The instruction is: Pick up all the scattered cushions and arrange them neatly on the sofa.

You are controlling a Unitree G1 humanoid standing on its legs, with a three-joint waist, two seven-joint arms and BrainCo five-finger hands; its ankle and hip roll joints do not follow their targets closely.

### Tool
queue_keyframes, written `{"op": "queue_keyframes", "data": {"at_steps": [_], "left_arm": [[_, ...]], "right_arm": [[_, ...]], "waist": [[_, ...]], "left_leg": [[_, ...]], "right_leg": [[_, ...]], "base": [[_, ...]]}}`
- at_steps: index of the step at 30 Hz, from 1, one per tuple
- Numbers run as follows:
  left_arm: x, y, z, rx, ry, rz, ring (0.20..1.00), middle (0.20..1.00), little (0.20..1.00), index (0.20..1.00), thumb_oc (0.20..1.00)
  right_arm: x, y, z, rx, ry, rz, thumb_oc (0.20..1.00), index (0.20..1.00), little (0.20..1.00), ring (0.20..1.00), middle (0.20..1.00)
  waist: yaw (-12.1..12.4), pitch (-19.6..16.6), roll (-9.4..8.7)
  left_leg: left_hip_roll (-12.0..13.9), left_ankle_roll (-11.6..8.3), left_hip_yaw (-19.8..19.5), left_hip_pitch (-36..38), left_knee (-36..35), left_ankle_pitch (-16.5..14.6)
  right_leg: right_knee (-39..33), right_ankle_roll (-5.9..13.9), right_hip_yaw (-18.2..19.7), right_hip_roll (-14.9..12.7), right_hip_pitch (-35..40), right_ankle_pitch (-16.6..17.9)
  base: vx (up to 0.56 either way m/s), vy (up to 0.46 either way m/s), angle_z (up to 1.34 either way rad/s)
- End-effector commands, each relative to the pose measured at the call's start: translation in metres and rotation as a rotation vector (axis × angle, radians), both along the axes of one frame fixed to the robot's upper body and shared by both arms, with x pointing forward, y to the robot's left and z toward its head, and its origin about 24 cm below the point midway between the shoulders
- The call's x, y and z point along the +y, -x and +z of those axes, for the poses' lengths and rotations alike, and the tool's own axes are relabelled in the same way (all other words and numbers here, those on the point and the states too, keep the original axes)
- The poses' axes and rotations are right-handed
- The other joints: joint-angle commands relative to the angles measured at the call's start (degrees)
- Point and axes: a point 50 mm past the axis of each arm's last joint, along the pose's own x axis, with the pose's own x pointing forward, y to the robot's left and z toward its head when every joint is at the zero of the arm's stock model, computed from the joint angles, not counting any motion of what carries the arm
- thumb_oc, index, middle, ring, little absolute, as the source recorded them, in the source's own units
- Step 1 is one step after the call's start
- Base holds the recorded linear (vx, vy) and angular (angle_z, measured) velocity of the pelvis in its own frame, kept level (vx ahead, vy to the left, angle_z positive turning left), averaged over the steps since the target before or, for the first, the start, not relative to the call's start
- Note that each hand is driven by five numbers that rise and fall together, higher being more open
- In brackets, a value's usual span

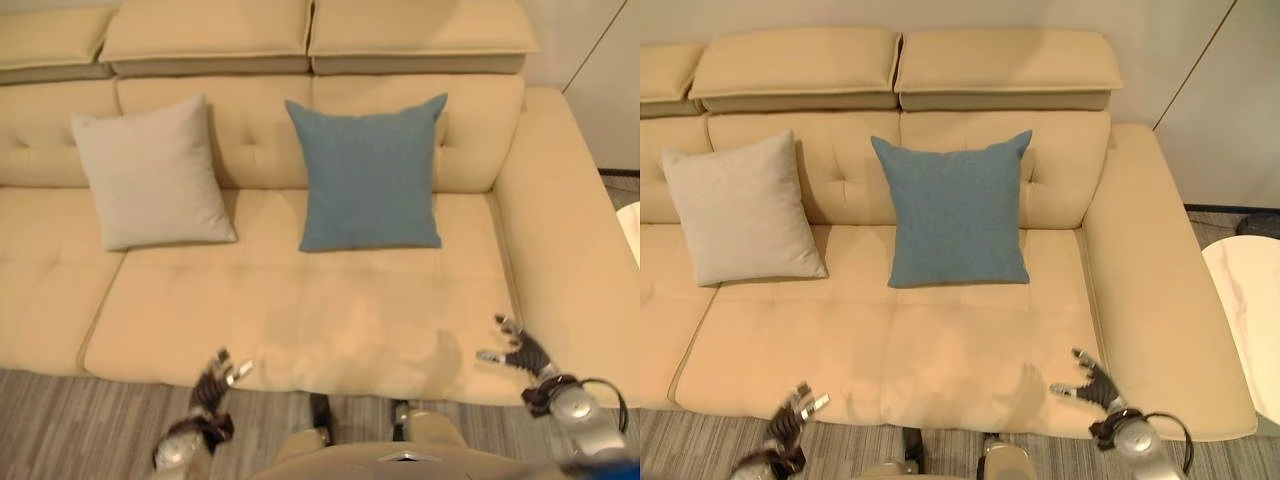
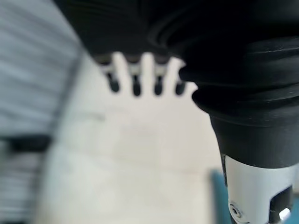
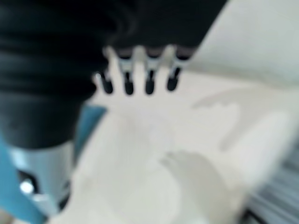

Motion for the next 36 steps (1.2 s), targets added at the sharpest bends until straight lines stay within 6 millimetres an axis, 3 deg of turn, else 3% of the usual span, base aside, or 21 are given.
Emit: {"op": "queue_keyframes", "data": {"at_steps": [1, 3, 6, 7, 12, 16, 19, 21, 25, 28, 29, 30, 32, 33, 36], "left_arm": [[0.016, -0.022, 0.004, 0.013, -0.094, -0.044, 1.0, 1.0, 1.0, 1.0, 1.0], [0.014, -0.006, -0.005, 0.106, -0.103, -0.065, 1.0, 1.0, 1.0, 1.0, 1.0], [0.013, 0.001, -0.01, 0.16, -0.108, -0.052, 1.0, 1.0, 1.0, 1.0, 1.0], [0.013, -0.004, -0.01, 0.166, -0.118, -0.065, 1.0, 1.0, 1.0, 1.0, 1.0], [0.005, -0.008, -0.013, 0.177, -0.101, -0.104, 1.0, 1.0, 1.0, 1.0, 1.0], [-0.002, -0.014, -0.014, 0.162, -0.069, -0.104, 1.0, 1.0, 1.0, 1.0, 1.0], [-0.006, -0.027, -0.011, 0.129, -0.072, -0.137, 1.0, 1.0, 1.0, 1.0, 1.0], [-0.006, -0.033, -0.009, 0.108, -0.077, -0.139, 1.0, 1.0, 1.0, 1.0, 1.0], [-0.006, -0.031, -0.01, 0.117, -0.082, -0.133, 1.0, 1.0, 1.0, 1.0, 1.0], [0.001, -0.026, -0.01, 0.154, -0.122, -0.153, 1.0, 1.0, 1.0, 1.0, 1.0], [0.004, -0.024, -0.01, 0.159, -0.125, -0.143, 1.0, 1.0, 1.0, 1.0, 1.0], [0.008, -0.018, -0.011, 0.182, -0.133, -0.126, 1.0, 1.0, 1.0, 1.0, 1.0], [0.011, -0.012, -0.012, 0.211, -0.137, -0.126, 1.0, 1.0, 1.0, 1.0, 1.0], [0.011, -0.008, -0.013, 0.226, -0.136, -0.133, 1.0, 1.0, 1.0, 1.0, 1.0], [0.007, -0.004, -0.015, 0.238, -0.128, -0.134, 1.0, 1.0, 1.0, 1.0, 1.0]], "right_arm": [[-0.005, -0.018, 0.006, -0.036, 0.041, -0.002, 1.0, 1.0, 1.0, 1.0, 1.0], [-0.004, -0.006, -0.006, 0.036, 0.045, -0.033, 1.0, 1.0, 1.0, 1.0, 1.0], [-0.004, 0.009, -0.018, 0.082, 0.007, -0.141, 1.0, 1.0, 1.0, 1.0, 1.0], [-0.004, 0.016, -0.026, 0.13, 0.004, -0.189, 1.0, 1.0, 1.0, 1.0, 1.0], [-0.003, 0.021, -0.031, 0.185, 0.015, -0.185, 1.0, 1.0, 1.0, 1.0, 1.0], [0.0, 0.03, -0.036, 0.242, 0.016, -0.176, 1.0, 1.0, 1.0, 1.0, 1.0], [0.003, 0.032, -0.04, 0.277, 0.022, -0.172, 1.0, 1.0, 1.0, 1.0, 1.0], [0.006, 0.028, -0.04, 0.274, 0.027, -0.163, 1.0, 1.0, 1.0, 1.0, 1.0], [0.013, 0.021, -0.041, 0.28, 0.039, -0.112, 1.0, 1.0, 1.0, 1.0, 1.0], [0.016, 0.017, -0.041, 0.285, 0.048, -0.088, 1.0, 1.0, 1.0, 1.0, 1.0], [0.016, 0.018, -0.042, 0.291, 0.049, -0.084, 1.0, 1.0, 1.0, 1.0, 1.0], [0.017, 0.023, -0.044, 0.317, 0.06, -0.079, 1.0, 1.0, 1.0, 1.0, 1.0], [0.017, 0.027, -0.046, 0.33, 0.058, -0.086, 1.0, 1.0, 1.0, 1.0, 1.0], [0.017, 0.034, -0.049, 0.357, 0.058, -0.089, 1.0, 1.0, 1.0, 1.0, 1.0], [0.02, 0.035, -0.05, 0.369, 0.067, -0.07, 1.0, 1.0, 1.0, 1.0, 1.0]], "waist": [[0.15, -1.0, -3.22], [0.07, -1.34, -3.24], [-0.38, -0.74, -3.44], [-0.76, 0.24, -4.39], [-0.8, 0.55, -5.43], [-1.81, -0.32, -4.26], [-2.58, -0.02, -3.59], [-2.3, 0.73, -4.18], [-1.13, 1.95, -5.19], [-0.39, 3.13, -4.78], [0.09, 3.09, -4.69], [1.35, 2.92, -4.03], [1.9, 2.28, -3.59], [3.05, 1.14, -4.06], [3.87, -0.46, -5.34]], "left_leg": [[-2.16, -2.78, 1.95, 4.41, 0.24, 0.45], [-2.0, -2.72, 2.04, 5.39, 0.24, 0.36], [-1.61, -3.07, 2.68, 5.34, 1.67, 0.85], [-0.98, -3.49, 3.99, 2.95, 7.69, -0.25], [-3.11, -2.75, 1.72, 4.29, 15.62, -5.13], [-5.24, -2.31, -0.55, 10.03, 13.52, -6.71], [-6.15, -0.82, -0.63, 11.57, 7.8, -7.76], [-7.73, 0.59, -1.65, 11.39, 6.26, -9.47], [-8.97, 2.07, -2.64, 11.18, 4.97, -8.84], [-7.9, 3.0, -2.57, 9.46, 5.47, -7.48], [-7.64, 3.18, -2.27, 9.05, 5.43, -7.16], [-6.8, 3.69, -1.76, 8.07, 5.21, -6.12], [-6.1, 3.92, -1.73, 7.5, 4.68, -5.53], [-6.11, 3.45, -1.44, 7.05, 4.75, -5.54], [-5.34, 2.16, -0.56, 6.81, 4.56, -4.83]], "right_leg": [[0.21, 5.89, 0.52, -1.53, 4.08, -1.19], [0.21, 5.64, 0.68, -1.25, 5.11, -1.62], [0.21, 5.28, 1.23, -0.95, 5.45, -1.83], [0.21, 4.76, 0.64, -1.44, 5.41, -2.01], [0.21, 4.52, 0.63, -2.35, 5.35, -0.25], [0.9, 4.9, 0.57, -1.63, 3.21, 1.84], [1.94, 6.13, -0.09, -2.36, 0.66, 3.85], [2.57, 7.17, 0.84, -3.09, -1.03, 5.19], [3.69, 9.21, 1.83, -4.76, -3.01, 7.68], [8.95, 8.69, 4.59, -5.04, -3.86, 4.53], [10.13, 8.19, 4.31, -5.0, -3.31, 3.38], [15.4, 7.11, 2.73, -5.03, -2.08, 0.16], [19.89, 6.48, 3.43, -4.52, -0.77, -2.48], [16.08, 6.86, 2.5, -5.71, 3.05, -2.93], [7.88, 6.84, 2.83, -4.55, 7.03, -3.33]], "base": [[-0.02, -0.025, -0.08], [-0.03, -0.039, -0.1], [-0.16, -0.054, -0.04], [-0.24, -0.065, 0.0], [-0.17, -0.012, 0.13], [-0.15, 0.075, 0.12], [-0.21, 0.128, 0.2], [-0.24, 0.161, 0.17], [-0.22, 0.124, -0.2], [-0.25, 0.038, -0.15], [-0.31, 0.034, -0.12], [-0.25, 0.016, -0.19], [-0.15, -0.043, -0.25], [-0.04, -0.129, -0.2], [0.0, -0.136, -0.15]]}}
